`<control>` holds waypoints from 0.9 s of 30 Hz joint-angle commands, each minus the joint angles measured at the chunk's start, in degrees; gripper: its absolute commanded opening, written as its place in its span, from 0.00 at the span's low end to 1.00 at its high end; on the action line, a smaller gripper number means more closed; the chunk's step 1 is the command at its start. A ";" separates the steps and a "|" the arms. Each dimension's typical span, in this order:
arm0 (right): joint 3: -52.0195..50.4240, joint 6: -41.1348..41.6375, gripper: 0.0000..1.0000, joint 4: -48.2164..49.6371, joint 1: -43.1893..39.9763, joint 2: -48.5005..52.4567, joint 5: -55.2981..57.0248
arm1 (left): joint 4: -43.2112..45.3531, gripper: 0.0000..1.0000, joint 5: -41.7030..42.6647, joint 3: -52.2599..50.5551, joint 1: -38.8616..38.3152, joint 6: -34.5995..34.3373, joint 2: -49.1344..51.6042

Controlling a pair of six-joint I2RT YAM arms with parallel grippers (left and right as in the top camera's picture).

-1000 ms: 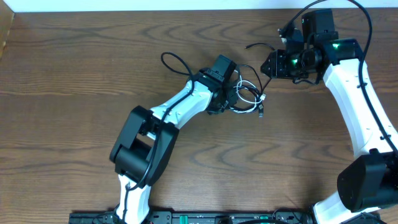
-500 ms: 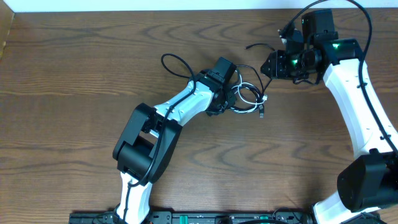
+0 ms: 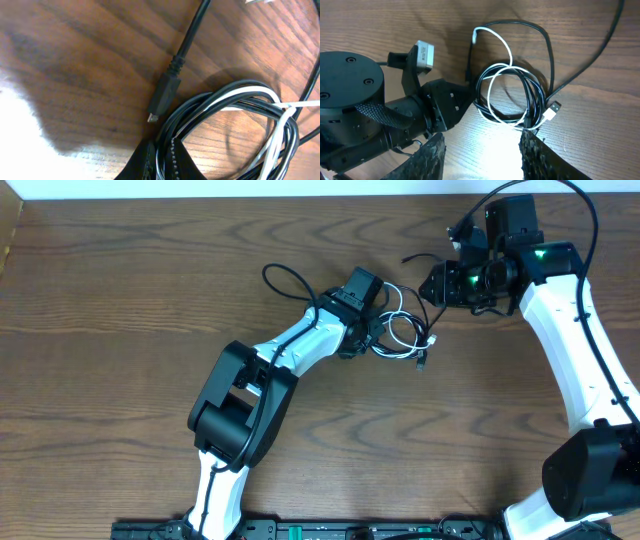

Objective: Untangle cables

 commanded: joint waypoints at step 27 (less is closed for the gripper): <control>-0.11 -1.99 0.47 3.50 2.73 0.17 -6.73 | 1.92 0.07 3.58 -2.03 0.94 27.26 -22.73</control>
